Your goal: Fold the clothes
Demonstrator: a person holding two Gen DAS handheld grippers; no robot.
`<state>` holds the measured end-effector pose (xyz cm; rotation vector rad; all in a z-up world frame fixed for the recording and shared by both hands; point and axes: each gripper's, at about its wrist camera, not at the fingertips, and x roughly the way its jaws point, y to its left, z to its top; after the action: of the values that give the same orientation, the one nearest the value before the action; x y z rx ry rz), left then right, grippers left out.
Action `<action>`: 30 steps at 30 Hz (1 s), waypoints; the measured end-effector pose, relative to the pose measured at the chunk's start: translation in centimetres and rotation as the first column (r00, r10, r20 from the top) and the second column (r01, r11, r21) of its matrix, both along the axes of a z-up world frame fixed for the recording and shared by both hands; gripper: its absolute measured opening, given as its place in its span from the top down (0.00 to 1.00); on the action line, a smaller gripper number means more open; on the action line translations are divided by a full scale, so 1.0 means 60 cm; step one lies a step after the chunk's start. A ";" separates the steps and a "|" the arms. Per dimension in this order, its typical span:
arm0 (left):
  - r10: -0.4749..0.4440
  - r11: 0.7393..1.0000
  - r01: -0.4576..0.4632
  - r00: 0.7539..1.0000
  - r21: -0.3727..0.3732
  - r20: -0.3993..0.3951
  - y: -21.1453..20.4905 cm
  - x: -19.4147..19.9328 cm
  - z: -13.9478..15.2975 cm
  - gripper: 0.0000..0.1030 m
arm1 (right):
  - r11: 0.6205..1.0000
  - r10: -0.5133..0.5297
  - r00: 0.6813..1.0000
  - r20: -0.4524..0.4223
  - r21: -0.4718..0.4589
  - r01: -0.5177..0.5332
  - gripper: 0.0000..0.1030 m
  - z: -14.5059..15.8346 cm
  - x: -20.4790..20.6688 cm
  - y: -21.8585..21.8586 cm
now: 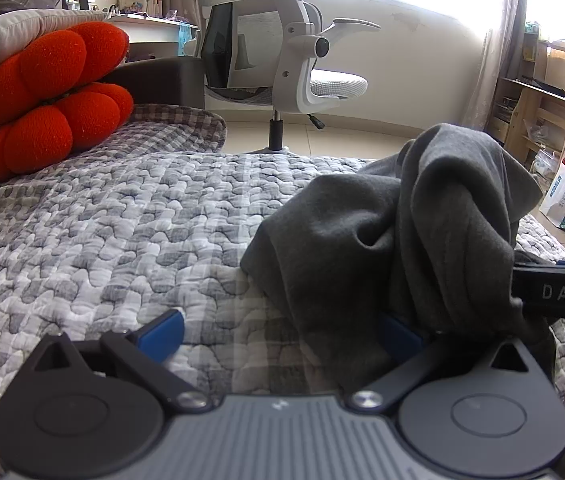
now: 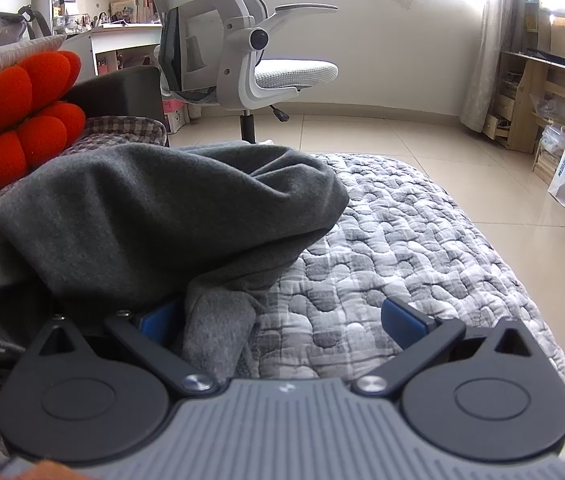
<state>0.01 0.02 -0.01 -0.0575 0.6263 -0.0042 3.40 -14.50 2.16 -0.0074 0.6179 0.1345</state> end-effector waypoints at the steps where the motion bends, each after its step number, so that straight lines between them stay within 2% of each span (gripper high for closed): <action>1: 0.000 1.000 0.000 1.000 0.000 0.000 0.001 0.001 0.000 0.00 | 1.000 0.000 1.000 0.000 -0.002 0.000 0.00 -0.001 0.000 0.001; 22: 0.006 1.000 -0.006 1.000 -0.007 -0.013 0.004 0.001 -0.001 0.00 | 1.000 0.001 1.000 0.006 -0.020 -0.001 0.00 0.010 -0.002 0.012; 30: 0.014 1.000 -0.014 1.000 0.005 -0.017 0.000 0.001 0.001 0.00 | 1.000 0.016 1.000 -0.026 -0.012 -0.016 0.00 0.006 0.001 0.000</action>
<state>0.06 -0.01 0.06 -0.0570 0.6425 0.0118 3.44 -14.48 2.53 -0.0221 0.6446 0.1465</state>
